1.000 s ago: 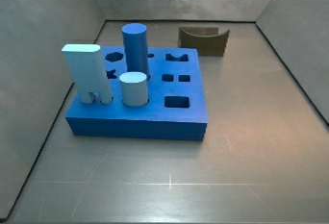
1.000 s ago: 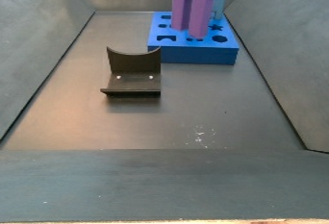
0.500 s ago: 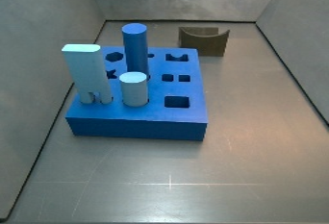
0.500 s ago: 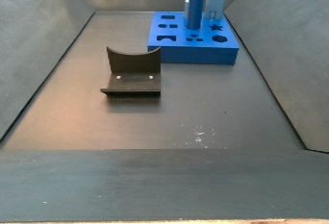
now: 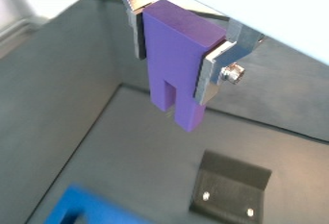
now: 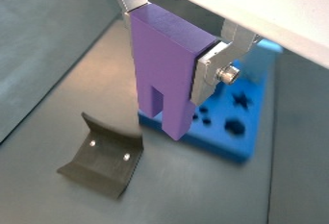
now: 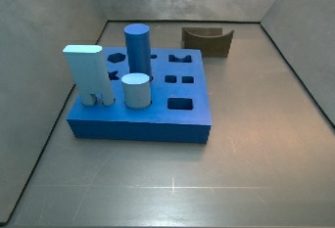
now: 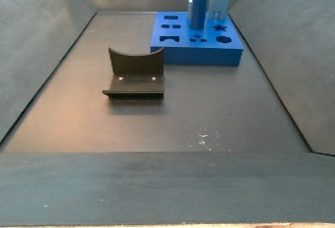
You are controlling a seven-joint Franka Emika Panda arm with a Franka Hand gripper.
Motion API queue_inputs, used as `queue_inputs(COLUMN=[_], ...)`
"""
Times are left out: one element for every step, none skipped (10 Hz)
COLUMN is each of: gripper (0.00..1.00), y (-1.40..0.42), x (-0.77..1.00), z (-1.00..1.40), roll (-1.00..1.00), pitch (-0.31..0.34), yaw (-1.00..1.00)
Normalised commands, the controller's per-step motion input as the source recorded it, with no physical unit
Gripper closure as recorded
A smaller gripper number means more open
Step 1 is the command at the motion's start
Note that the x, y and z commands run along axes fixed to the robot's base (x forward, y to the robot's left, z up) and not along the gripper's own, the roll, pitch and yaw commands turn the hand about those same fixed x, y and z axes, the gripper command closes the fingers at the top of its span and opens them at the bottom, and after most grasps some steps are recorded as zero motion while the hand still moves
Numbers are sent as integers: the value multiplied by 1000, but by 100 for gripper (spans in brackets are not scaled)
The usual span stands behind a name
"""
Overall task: Pick up the double-square object. Move up. Move to above the board. Insert the double-square object.
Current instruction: Move to above the board.
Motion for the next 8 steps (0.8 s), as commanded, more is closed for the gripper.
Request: queue_inputs(gripper=[100, 100, 100, 100, 100, 100, 100, 100], y=[-1000, -1000, -1000, -1000, -1000, -1000, -1000, -1000], x=[-37, -35, -34, -32, -31, -26, -21, 1], z=[82, 85, 89, 95, 99, 107, 108, 114], roll=[-8, 7, 17, 16, 18, 28, 18, 11], pitch=[88, 86, 75, 51, 46, 48, 53, 75], yaw=[1000, 1000, 807, 455, 273, 133, 93, 28])
